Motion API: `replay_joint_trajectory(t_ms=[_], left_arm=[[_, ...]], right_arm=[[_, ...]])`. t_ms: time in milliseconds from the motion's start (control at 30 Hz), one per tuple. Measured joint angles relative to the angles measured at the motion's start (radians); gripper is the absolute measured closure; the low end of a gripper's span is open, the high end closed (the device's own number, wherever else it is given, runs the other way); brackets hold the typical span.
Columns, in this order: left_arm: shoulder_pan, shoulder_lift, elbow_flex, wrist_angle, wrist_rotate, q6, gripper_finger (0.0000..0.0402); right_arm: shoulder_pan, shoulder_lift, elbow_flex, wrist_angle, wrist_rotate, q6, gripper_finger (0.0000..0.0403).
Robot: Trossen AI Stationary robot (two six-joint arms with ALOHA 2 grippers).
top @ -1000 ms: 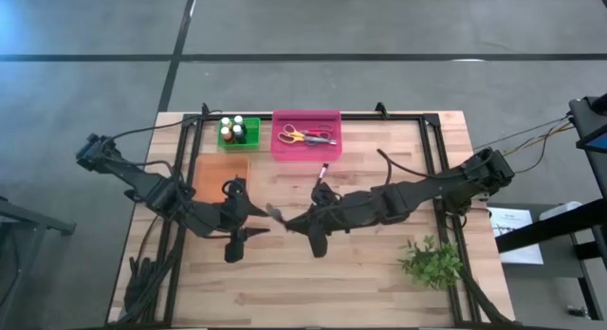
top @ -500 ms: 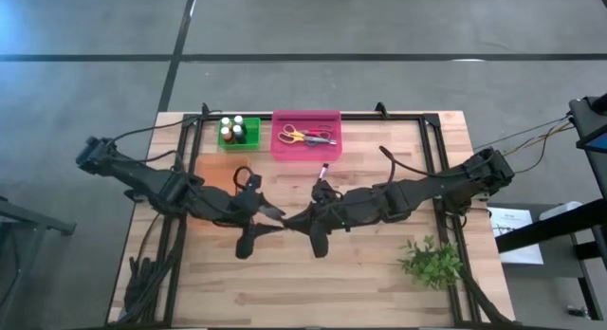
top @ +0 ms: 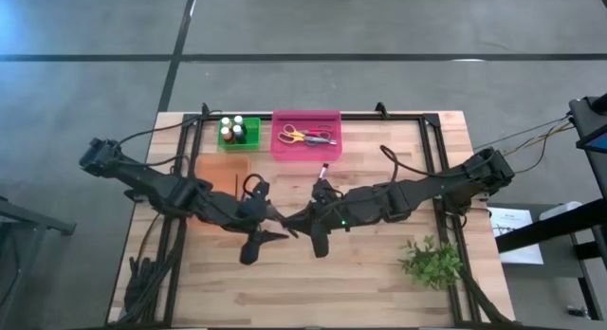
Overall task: Pick & Place Paint Supplies
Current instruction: Put the black paintbrush into the orange bin
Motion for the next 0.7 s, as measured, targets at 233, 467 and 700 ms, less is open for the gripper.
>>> replay_joint_trajectory(t_ms=[233,467,700], left_arm=[[0.0,0.004,0.0,0.033,-0.001,-0.001,0.0224],[0.0,0.004,0.0,0.03,0.002,-0.021,0.0243],[0.006,0.004,0.0,0.03,0.008,-0.051,0.0355]], right_arm=[[0.0,0.0,0.0,0.007,0.001,-0.002,0.0395],[0.0,0.0,0.0,0.029,0.003,-0.018,0.0395],[0.0,0.0,0.0,0.03,0.005,-0.019,0.0395]])
